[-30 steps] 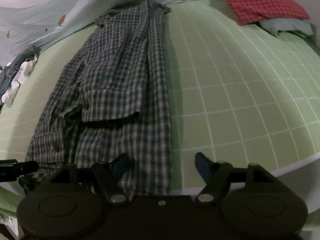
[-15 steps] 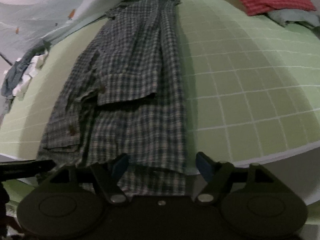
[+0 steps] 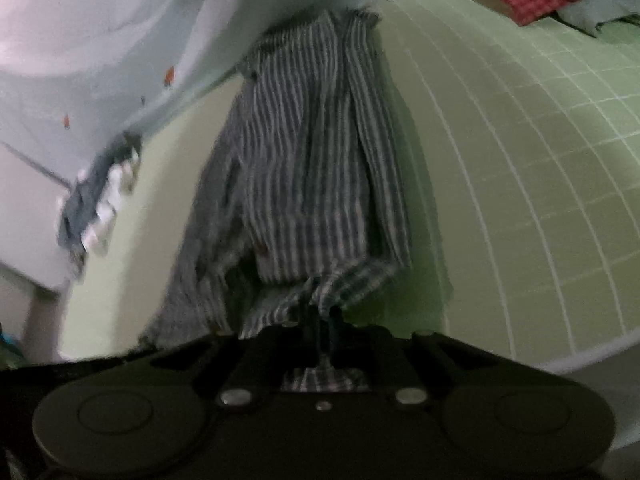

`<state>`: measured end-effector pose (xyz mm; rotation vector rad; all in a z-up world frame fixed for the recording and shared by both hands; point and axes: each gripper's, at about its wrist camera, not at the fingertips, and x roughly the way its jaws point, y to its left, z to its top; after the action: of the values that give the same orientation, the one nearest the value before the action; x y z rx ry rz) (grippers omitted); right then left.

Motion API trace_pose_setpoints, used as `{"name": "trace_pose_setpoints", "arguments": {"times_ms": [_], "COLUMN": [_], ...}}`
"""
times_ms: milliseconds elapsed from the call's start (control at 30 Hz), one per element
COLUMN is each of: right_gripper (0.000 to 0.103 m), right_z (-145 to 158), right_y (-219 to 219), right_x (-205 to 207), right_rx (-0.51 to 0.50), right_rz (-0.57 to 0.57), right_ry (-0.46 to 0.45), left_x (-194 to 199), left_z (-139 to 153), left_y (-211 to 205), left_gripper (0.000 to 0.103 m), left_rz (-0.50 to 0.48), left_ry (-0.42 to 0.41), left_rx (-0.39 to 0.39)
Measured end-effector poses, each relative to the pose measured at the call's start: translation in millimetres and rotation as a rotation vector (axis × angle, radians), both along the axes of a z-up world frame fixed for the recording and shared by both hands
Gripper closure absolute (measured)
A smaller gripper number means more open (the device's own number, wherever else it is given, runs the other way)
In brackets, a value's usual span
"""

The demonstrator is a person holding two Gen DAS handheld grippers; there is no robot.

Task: Fold clothes
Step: 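Grasp the shirt hem with both grippers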

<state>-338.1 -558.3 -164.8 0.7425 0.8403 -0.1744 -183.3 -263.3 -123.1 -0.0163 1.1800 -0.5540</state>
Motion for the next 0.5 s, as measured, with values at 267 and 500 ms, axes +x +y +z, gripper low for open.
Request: {"name": "trace_pose_setpoints", "arguments": {"times_ms": [267, 500], "right_gripper": [0.099, 0.099], "right_z": [14, 21], "right_y": [-40, -71], "right_x": [29, 65], "right_rx": [0.075, 0.081], "right_rz": [-0.119, -0.160], "right_ry": [-0.091, -0.126], "left_x": [51, 103], "left_z": [30, 45], "left_y": [-17, -39], "left_gripper": [0.100, 0.100], "left_rz": [0.111, 0.153], "left_ry": [-0.028, -0.054], "left_rx": [-0.125, -0.185]}}
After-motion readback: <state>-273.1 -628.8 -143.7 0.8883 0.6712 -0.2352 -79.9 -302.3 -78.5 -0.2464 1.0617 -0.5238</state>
